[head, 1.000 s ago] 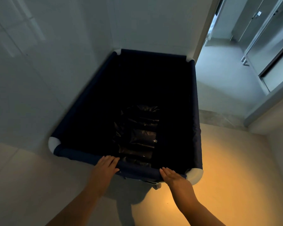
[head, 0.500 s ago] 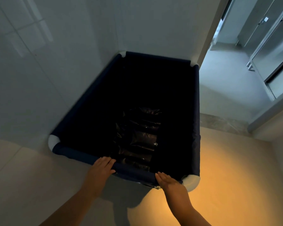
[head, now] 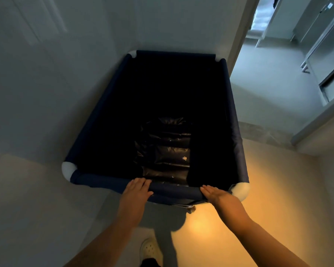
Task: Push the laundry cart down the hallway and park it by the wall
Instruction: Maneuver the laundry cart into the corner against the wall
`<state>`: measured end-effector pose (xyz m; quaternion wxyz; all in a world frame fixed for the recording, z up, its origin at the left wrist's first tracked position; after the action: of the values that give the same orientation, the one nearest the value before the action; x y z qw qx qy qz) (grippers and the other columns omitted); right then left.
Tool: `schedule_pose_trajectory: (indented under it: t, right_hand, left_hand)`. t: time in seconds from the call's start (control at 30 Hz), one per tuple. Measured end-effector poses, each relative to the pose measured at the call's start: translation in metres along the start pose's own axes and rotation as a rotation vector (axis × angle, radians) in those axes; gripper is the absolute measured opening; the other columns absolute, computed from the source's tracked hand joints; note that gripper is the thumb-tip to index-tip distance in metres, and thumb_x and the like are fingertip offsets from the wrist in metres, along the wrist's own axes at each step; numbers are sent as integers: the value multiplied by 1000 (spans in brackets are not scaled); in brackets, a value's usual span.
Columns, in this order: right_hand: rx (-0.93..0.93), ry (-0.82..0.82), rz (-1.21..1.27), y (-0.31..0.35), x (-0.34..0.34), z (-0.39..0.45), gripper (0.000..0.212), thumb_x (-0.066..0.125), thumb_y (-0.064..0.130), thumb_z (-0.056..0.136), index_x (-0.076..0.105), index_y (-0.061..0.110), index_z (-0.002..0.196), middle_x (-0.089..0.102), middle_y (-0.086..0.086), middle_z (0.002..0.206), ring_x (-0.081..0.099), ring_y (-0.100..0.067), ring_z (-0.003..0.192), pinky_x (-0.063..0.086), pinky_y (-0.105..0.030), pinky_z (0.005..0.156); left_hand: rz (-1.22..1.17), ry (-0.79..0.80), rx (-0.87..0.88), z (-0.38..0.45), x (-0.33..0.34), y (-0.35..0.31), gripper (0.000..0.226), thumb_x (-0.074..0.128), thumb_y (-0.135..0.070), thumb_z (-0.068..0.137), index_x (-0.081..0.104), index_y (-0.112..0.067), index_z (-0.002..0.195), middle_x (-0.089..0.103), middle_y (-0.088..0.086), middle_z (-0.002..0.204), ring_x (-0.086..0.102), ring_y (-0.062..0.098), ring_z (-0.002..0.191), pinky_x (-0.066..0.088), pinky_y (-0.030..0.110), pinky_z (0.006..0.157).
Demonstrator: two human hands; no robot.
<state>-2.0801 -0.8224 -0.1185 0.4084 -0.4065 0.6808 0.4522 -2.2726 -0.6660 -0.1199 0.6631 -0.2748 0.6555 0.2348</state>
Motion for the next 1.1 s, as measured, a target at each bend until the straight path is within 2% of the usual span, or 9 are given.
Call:
schedule_pose_trajectory:
  t: [0.13, 0.2, 0.3, 0.4, 0.67, 0.77, 0.87, 1.0, 1.1]
  right_hand:
    - [-57, 0, 10, -34, -9, -42, 58, 49, 0, 91, 30, 20, 142, 35, -4, 150, 34, -21, 139, 26, -28, 114]
    - [-39, 15, 23, -55, -12, -56, 60, 53, -5, 88, 33, 17, 140, 36, -9, 149, 37, -26, 137, 28, -32, 114]
    - [87, 359, -87, -90, 0, -53, 60, 45, 2, 94, 12, 10, 144, 10, -10, 157, 14, -22, 145, 10, -30, 119]
    - [119, 587, -239, -129, 5, -37, 55, 28, 4, 100, -4, 4, 144, -4, -13, 158, 4, -24, 146, 6, -36, 118]
    - [41, 554, -369, -205, -5, -19, 52, 29, 2, 99, 4, 3, 144, 7, -15, 157, 11, -27, 144, 14, -44, 115]
    - [24, 568, -383, -219, 2, -9, 54, 33, 2, 98, 6, 4, 144, 8, -14, 157, 11, -28, 144, 14, -46, 115]
    - [21, 551, -318, -224, 4, 5, 63, 44, 5, 95, 5, 6, 145, 9, -14, 157, 12, -28, 144, 15, -46, 115]
    - [-15, 541, -273, -209, 8, 20, 65, 44, 7, 95, 3, 8, 145, 8, -13, 158, 12, -27, 145, 15, -42, 116]
    - [-7, 502, -241, -197, 4, 25, 68, 46, 9, 94, 2, 10, 145, 6, -13, 158, 10, -26, 145, 11, -35, 117]
  left_hand:
    - [17, -55, 3, -27, 7, -55, 33, 56, -35, 78, 72, -10, 93, 75, 6, 87, 72, 23, 81, 59, 35, 76]
    - [-11, -90, 9, -34, 8, -82, 32, 75, -34, 70, 73, -12, 93, 75, 4, 86, 71, 22, 81, 59, 34, 76]
    - [-83, -55, -48, -41, 7, -122, 45, 87, -34, 58, 73, -13, 95, 76, 0, 87, 71, 20, 82, 58, 32, 77]
    - [-132, 26, -81, -36, 13, -160, 44, 57, -39, 88, 53, -17, 126, 62, -3, 122, 56, 18, 114, 41, 32, 103]
    - [-78, 47, -146, -3, 21, -218, 47, 42, -42, 94, 37, -23, 137, 51, -5, 135, 44, 15, 124, 30, 27, 106]
    - [-94, -7, -81, 6, 6, -227, 52, 82, -54, 55, 71, -27, 98, 73, -15, 90, 67, 2, 83, 49, 9, 74]
    - [-60, 18, -79, 15, -2, -226, 53, 89, -58, 26, 75, -32, 70, 70, -21, 61, 65, -4, 55, 47, 4, 51]
    - [-78, -24, -157, 22, -4, -195, 45, 59, -39, 87, 50, -24, 129, 61, -6, 125, 55, 9, 116, 36, 19, 101]
    - [-61, -73, -96, 29, -15, -183, 45, 75, -36, 74, 64, -19, 115, 71, -5, 108, 64, 7, 100, 46, 16, 90]
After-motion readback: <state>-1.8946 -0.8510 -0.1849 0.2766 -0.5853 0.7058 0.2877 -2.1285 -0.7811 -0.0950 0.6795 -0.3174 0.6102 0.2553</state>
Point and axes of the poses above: each hand's wrist, its own z-axis towards the middle knuckle, its own x-axis out of the palm, y = z × x, the point moved 6 cm from there along z, towards the middle knuckle
